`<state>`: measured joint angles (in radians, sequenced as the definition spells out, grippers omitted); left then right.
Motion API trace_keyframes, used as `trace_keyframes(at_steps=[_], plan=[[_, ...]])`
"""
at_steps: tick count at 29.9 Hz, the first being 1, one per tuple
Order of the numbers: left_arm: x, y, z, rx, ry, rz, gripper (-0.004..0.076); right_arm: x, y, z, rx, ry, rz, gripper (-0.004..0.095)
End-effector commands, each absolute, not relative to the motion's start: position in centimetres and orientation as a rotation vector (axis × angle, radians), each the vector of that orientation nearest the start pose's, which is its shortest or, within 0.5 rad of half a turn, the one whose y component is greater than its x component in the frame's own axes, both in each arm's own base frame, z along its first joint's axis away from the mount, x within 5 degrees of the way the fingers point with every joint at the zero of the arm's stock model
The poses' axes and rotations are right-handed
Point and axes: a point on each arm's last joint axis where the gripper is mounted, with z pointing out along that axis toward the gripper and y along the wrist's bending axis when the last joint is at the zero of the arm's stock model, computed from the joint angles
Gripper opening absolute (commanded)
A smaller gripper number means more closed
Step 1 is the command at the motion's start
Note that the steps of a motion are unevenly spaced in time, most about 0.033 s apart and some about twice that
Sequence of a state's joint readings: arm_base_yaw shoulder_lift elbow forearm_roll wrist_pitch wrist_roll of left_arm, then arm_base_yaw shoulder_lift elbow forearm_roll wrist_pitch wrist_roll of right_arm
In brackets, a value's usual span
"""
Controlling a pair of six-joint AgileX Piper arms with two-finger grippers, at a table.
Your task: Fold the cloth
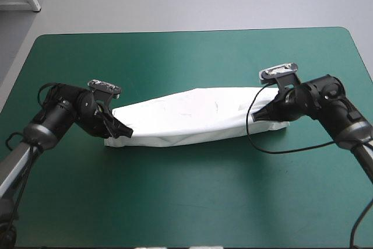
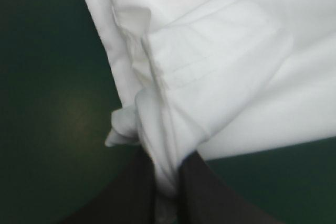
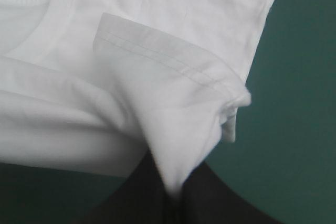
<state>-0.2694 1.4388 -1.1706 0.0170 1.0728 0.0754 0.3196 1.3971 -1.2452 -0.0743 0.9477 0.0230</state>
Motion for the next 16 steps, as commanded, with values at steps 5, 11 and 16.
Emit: trace_keyframes(at_steps=[5,11,16], plan=[[32.4,-6.8,32.9,0.423,2.619,-0.18,0.0021,33.3,9.2,35.8,-0.404,2.391,-0.098,-0.0017],[35.9,-7.4,33.7,0.422,2.575,-0.177,0.0021,37.6,8.9,34.9,-0.343,2.396,-0.095,-0.0017],[38.2,-7.7,32.3,0.421,2.58,-0.167,0.0021,39.8,9.0,33.6,-0.343,2.411,-0.095,-0.0017]])
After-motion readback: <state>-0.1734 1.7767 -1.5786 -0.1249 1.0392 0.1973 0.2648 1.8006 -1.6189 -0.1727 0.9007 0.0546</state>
